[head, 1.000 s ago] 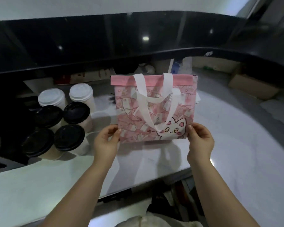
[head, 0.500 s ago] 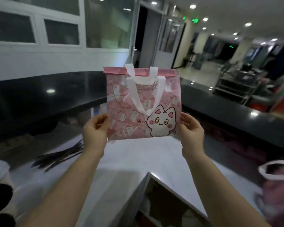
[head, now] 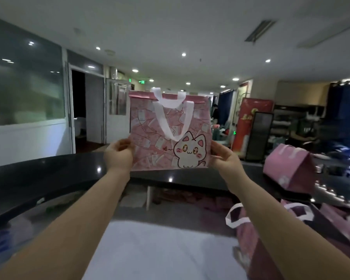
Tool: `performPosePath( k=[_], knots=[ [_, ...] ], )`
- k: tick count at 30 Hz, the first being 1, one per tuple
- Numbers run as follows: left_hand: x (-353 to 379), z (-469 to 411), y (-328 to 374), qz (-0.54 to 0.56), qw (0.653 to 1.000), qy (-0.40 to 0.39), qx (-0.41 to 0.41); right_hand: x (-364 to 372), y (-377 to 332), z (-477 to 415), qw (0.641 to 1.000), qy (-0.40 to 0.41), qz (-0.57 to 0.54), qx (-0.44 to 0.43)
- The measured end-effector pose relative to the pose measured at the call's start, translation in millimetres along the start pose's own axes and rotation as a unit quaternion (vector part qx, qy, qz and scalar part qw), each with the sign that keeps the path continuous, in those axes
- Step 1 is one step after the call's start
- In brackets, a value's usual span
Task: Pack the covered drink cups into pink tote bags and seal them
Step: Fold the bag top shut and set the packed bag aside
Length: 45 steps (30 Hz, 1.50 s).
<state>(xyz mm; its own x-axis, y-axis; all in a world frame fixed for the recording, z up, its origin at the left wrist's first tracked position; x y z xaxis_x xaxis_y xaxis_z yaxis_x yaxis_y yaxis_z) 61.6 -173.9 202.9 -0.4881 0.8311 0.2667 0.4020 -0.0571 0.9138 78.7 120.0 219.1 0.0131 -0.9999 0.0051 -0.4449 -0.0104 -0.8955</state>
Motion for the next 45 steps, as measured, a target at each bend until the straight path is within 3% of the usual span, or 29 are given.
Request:
performPosePath(
  k=[8, 12, 18, 23, 28, 34, 42, 45],
  knots=[
    [134.0, 17.4, -6.5, 0.035, 0.999, -0.018, -0.038, -111.3, -3.9, -26.1, 0.997, 0.005, 0.053, -0.051],
    [205.7, 31.4, -19.0, 0.038, 0.998, -0.016, -0.05, -170.4, 7.2, -42.3, 0.984, 0.0, 0.153, -0.096],
    [321.5, 67.0, -31.3, 0.033, 0.999, -0.002, -0.038, -258.2, 24.5, -78.9, 0.972, -0.048, 0.228, 0.001],
    [420.6, 100.5, -41.9, 0.046, 0.999, -0.012, -0.018, -325.3, 44.4, -106.9, 0.952, -0.09, 0.29, 0.033],
    [507.2, 129.6, -55.5, 0.073, 0.997, -0.007, -0.027, -387.3, 59.1, -137.3, 0.976, -0.032, 0.215, 0.022],
    [592.9, 153.9, -61.6, 0.109, 0.992, -0.055, -0.037, -443.7, 72.3, -167.5, 0.988, 0.03, 0.149, 0.004],
    [678.9, 178.9, -55.6, 0.154, 0.961, -0.228, -0.04, -503.6, 65.8, -185.2, 0.971, 0.148, 0.162, -0.094],
    [711.3, 190.0, -57.8, 0.132, 0.952, -0.274, -0.011, -533.9, 66.0, -186.1, 0.97, 0.157, 0.165, -0.086]
  ],
)
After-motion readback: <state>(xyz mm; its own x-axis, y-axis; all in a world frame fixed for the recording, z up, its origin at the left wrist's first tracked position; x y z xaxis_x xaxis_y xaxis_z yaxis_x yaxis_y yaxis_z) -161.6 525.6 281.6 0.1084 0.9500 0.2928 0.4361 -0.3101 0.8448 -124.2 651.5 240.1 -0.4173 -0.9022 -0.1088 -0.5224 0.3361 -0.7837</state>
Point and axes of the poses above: each hand's wrist, its own z-axis away from the middle knuckle, its own x-axis out of the palm, y = z × x, the point moved 2 cm from there along -z, towards the middle knuckle, and after that the axes turned 4 degrees about -z, right-handed, at the moved point
